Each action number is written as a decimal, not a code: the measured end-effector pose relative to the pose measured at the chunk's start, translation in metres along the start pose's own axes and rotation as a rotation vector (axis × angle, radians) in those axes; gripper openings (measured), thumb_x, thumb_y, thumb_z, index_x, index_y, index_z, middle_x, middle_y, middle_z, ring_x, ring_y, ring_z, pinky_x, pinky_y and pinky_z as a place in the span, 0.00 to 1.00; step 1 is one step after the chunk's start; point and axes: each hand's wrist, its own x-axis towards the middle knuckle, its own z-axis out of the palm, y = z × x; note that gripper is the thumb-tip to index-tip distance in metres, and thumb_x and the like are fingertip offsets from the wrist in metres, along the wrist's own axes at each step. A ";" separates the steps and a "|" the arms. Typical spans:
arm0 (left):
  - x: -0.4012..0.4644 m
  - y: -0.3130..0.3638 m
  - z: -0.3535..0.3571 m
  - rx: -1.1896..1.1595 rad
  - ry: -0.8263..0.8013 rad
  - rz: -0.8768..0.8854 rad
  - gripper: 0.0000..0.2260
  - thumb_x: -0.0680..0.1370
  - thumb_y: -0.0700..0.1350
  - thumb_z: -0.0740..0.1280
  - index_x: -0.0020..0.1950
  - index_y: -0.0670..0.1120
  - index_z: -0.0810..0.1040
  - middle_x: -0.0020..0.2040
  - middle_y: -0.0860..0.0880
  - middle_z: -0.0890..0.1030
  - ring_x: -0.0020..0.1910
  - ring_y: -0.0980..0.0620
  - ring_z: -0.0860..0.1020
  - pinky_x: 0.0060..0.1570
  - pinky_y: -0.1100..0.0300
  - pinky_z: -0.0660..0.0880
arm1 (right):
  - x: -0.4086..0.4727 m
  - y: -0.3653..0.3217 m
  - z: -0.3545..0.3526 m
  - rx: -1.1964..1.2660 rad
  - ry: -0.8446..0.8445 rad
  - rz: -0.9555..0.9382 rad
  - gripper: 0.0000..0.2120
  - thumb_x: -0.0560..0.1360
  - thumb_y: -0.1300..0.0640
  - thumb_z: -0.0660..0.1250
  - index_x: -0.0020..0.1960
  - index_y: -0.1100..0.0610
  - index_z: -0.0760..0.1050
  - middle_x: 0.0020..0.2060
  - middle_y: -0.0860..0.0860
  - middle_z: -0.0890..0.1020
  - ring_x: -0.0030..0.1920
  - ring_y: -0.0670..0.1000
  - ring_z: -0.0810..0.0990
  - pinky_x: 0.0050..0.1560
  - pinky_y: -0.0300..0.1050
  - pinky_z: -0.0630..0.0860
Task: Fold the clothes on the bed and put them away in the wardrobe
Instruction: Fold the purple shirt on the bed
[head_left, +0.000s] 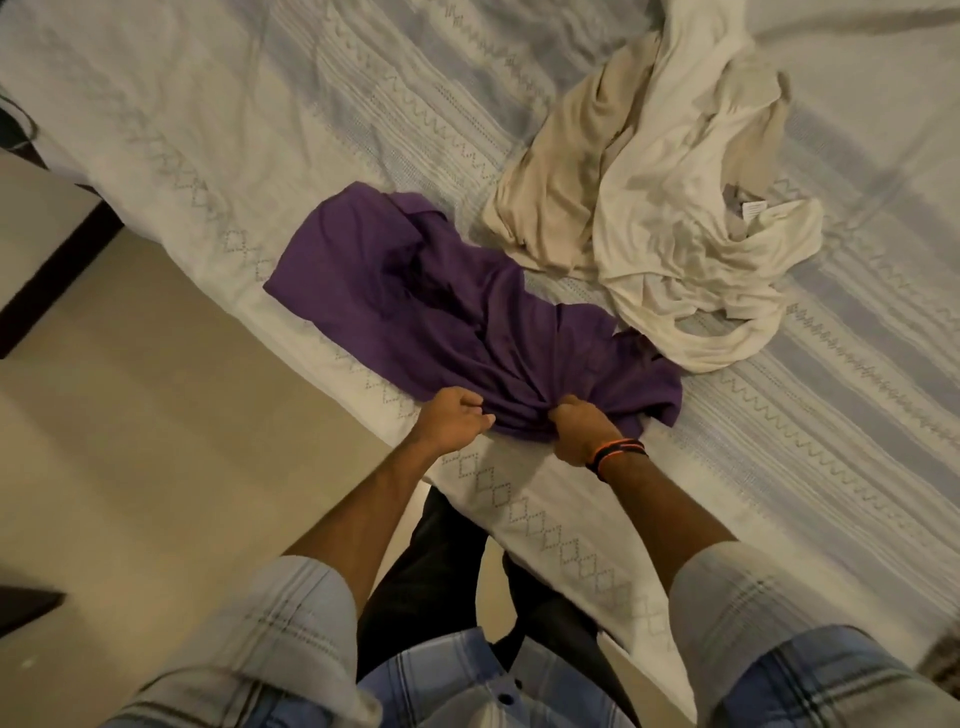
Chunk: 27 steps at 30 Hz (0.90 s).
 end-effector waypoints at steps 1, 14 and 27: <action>-0.002 0.001 0.000 0.003 0.001 0.003 0.19 0.74 0.44 0.74 0.63 0.42 0.76 0.60 0.45 0.81 0.58 0.50 0.79 0.62 0.54 0.76 | -0.004 0.000 -0.004 0.033 0.026 -0.001 0.16 0.75 0.61 0.65 0.62 0.63 0.77 0.60 0.61 0.76 0.59 0.63 0.76 0.61 0.51 0.74; -0.082 0.064 0.010 -0.026 0.168 0.230 0.36 0.68 0.40 0.79 0.72 0.43 0.66 0.65 0.43 0.75 0.61 0.48 0.76 0.59 0.53 0.76 | -0.108 0.001 -0.095 0.641 0.545 -0.178 0.09 0.73 0.66 0.69 0.47 0.56 0.86 0.40 0.50 0.85 0.42 0.45 0.80 0.41 0.24 0.69; -0.184 0.140 0.016 0.088 0.509 0.559 0.09 0.76 0.44 0.71 0.56 0.46 0.80 0.51 0.48 0.84 0.51 0.50 0.81 0.52 0.60 0.75 | -0.213 -0.001 -0.140 0.804 0.692 -0.531 0.10 0.74 0.67 0.70 0.47 0.54 0.85 0.38 0.51 0.86 0.43 0.51 0.85 0.55 0.49 0.81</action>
